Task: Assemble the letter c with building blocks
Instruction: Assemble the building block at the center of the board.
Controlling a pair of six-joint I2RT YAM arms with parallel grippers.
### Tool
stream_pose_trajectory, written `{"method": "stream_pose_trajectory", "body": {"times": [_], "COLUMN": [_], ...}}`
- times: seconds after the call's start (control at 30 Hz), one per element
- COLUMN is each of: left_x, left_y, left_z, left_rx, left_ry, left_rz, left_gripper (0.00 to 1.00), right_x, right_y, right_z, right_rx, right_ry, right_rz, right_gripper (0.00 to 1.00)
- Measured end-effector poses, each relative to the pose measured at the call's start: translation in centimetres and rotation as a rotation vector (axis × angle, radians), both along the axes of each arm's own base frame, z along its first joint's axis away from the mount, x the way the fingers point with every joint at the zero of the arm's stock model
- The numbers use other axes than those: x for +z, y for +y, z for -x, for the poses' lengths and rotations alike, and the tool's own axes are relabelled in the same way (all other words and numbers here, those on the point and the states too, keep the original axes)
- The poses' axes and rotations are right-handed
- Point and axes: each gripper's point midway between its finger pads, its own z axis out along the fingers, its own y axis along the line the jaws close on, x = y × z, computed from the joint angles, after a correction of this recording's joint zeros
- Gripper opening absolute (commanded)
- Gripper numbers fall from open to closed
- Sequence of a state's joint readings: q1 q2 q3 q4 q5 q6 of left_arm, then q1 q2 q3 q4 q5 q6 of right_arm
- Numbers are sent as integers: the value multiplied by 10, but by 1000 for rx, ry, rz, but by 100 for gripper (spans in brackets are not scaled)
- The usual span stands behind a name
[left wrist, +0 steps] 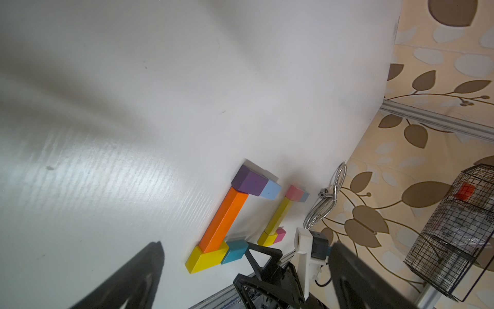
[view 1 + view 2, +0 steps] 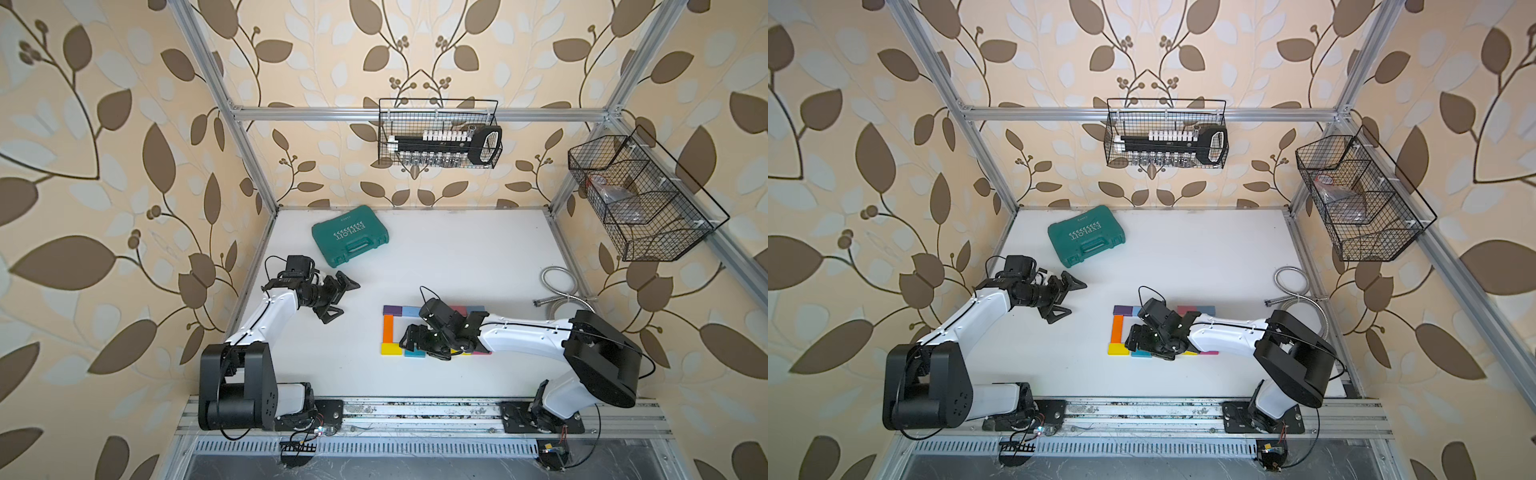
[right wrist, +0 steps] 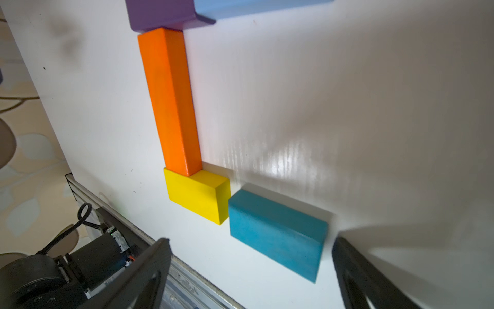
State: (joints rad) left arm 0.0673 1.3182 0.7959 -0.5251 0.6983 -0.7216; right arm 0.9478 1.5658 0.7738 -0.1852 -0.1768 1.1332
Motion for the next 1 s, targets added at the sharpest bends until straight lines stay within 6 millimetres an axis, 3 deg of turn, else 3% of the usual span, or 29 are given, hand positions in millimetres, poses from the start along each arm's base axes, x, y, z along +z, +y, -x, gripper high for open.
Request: {"method": "stream_pose_trajectory", "body": {"times": [1.0], "left_x": [-2], "left_y": [0], "left_z": [1], "left_rx": [4], "left_ry": [5], "left_rz": [2], "left_gripper": [99], "right_x": [1], "right_y": [12], "right_z": [-2], "right_rx": [5], "right_ry": [14], "right_rz": [-45], "right_gripper": [93]}}
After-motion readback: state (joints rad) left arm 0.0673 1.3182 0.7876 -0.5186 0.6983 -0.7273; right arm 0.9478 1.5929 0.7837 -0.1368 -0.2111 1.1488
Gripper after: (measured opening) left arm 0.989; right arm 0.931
